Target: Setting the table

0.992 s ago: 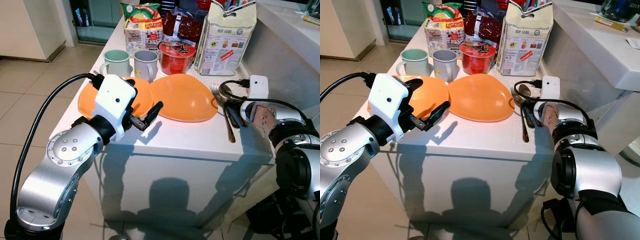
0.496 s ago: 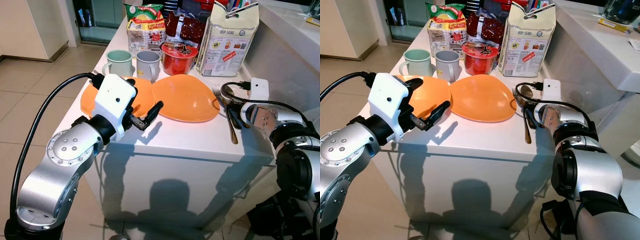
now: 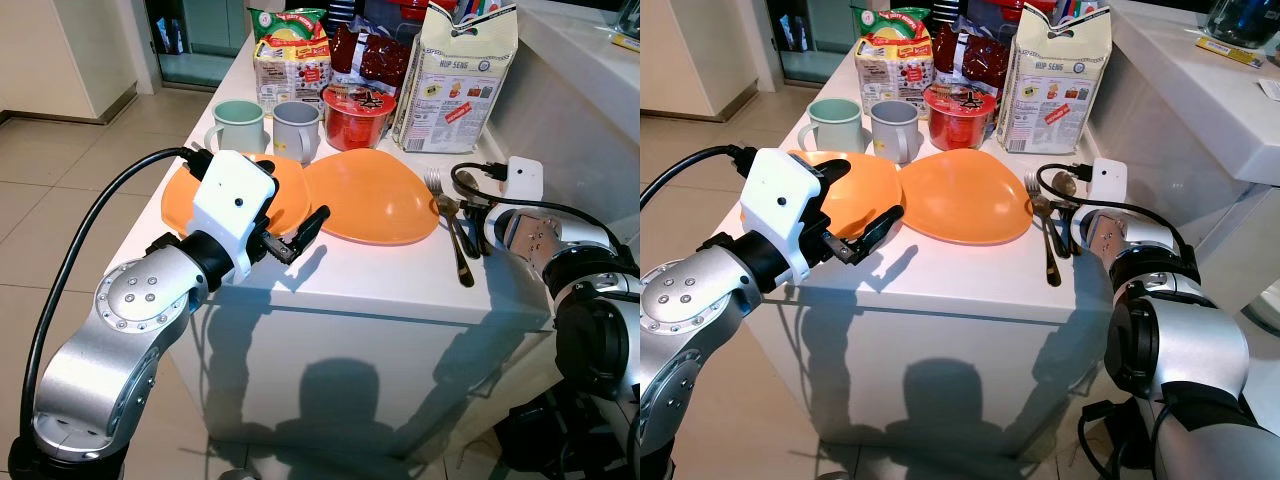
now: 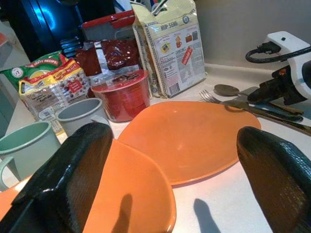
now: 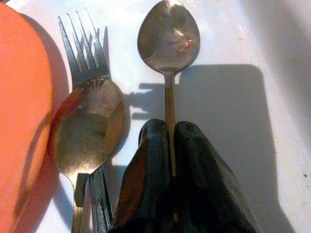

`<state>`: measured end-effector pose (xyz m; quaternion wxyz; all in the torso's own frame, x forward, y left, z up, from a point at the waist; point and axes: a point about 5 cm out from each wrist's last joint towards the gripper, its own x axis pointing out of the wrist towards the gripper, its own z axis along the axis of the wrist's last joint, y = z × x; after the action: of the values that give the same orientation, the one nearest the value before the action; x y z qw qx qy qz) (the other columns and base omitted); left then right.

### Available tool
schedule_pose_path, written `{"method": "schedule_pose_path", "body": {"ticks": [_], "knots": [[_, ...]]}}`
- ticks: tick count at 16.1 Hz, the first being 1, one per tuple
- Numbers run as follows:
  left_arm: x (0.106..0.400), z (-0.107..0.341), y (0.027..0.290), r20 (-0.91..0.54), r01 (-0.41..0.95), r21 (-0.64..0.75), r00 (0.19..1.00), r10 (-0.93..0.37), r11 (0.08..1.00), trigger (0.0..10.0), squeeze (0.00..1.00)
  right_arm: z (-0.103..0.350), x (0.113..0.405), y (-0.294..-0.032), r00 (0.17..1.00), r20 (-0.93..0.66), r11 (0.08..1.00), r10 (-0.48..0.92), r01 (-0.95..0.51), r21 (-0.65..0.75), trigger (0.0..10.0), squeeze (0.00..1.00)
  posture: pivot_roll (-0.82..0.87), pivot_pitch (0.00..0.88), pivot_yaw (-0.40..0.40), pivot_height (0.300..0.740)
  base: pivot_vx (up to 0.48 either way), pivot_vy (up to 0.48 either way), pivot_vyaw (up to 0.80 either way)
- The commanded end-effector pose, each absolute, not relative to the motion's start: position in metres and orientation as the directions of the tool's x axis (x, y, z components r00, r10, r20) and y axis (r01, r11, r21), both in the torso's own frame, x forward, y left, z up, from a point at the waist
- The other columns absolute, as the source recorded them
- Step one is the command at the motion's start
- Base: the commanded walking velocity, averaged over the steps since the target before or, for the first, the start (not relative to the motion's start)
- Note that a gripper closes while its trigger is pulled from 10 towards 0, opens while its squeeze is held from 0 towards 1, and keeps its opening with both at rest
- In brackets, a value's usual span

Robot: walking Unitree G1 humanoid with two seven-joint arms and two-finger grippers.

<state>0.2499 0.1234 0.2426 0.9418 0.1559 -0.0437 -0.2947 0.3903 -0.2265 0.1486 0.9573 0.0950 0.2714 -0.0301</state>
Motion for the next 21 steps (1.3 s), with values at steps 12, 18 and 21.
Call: {"method": "schedule_pose_path", "body": {"ticks": [12, 18, 21], "knots": [[0.254, 0.251, 0.121, 0.017, 0.546, 0.329, 0.813, -0.582, 0.771, 10.0, 0.0, 0.184, 0.41, -0.19, 0.918, -0.389, 0.997, 0.075, -0.08, 0.002, 0.0, 0.0, 0.19, 0.0, -0.057, 0.74, 0.0, 0.0, 0.0], [0.256, 0.252, 0.117, 0.039, 0.539, 0.32, 0.814, -0.58, 0.779, 10.0, 0.0, 0.198, 0.411, -0.179, 0.948, -0.309, 0.989, 0.07, -0.105, -0.099, 0.0, 0.0, 0.18, 0.0, -0.051, 0.74, 0.0, 0.0, 0.0], [0.256, 0.251, 0.117, 0.039, 0.543, 0.311, 0.813, -0.581, 0.78, 10.0, 0.0, 0.205, 0.39, -0.172, 0.973, -0.219, 0.984, 0.074, -0.106, -0.14, 0.0, 0.0, 0.17, 0.0, -0.03, 0.74, 0.0, 0.0, 0.0]]}}
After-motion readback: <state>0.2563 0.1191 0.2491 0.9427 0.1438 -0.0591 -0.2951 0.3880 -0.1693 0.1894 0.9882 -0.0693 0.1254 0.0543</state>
